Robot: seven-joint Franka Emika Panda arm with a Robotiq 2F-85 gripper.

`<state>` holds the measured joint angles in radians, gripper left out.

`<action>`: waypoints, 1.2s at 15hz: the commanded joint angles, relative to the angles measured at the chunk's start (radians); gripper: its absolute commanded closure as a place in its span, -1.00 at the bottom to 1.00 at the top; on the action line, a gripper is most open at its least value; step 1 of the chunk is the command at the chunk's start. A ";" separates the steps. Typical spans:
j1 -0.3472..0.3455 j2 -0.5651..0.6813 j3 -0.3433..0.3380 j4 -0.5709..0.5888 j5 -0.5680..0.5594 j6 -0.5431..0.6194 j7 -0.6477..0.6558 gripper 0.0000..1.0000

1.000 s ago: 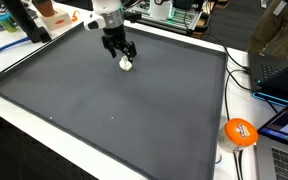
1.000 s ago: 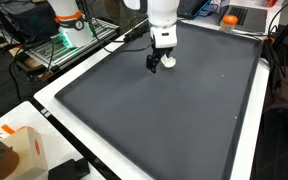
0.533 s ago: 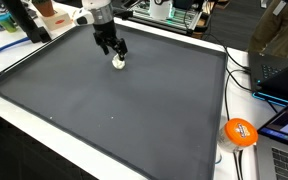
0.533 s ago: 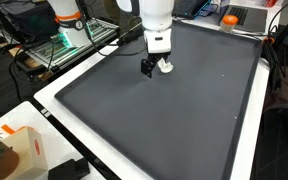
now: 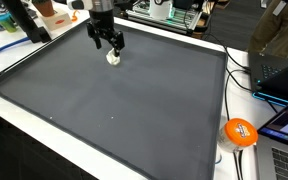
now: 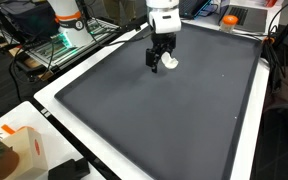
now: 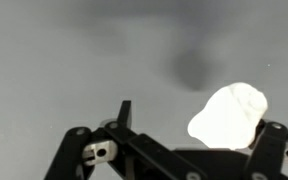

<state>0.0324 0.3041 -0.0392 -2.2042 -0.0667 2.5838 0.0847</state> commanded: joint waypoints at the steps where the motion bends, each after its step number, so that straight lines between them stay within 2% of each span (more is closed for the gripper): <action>1: 0.071 0.013 -0.039 -0.014 -0.160 -0.029 0.106 -1.00; 7: 0.137 0.071 -0.066 0.004 -0.302 0.006 0.250 -1.00; 9: 0.131 0.091 -0.050 0.014 -0.280 -0.031 0.228 -1.00; 13: 0.086 0.120 0.024 0.016 -0.144 -0.070 0.105 -1.00; 16: -0.006 0.119 0.109 0.022 0.069 -0.079 -0.052 -1.00; 18: -0.054 0.111 0.133 0.026 0.187 -0.066 -0.110 -1.00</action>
<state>0.0624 0.4158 0.0381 -2.1941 -0.0236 2.5338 0.0715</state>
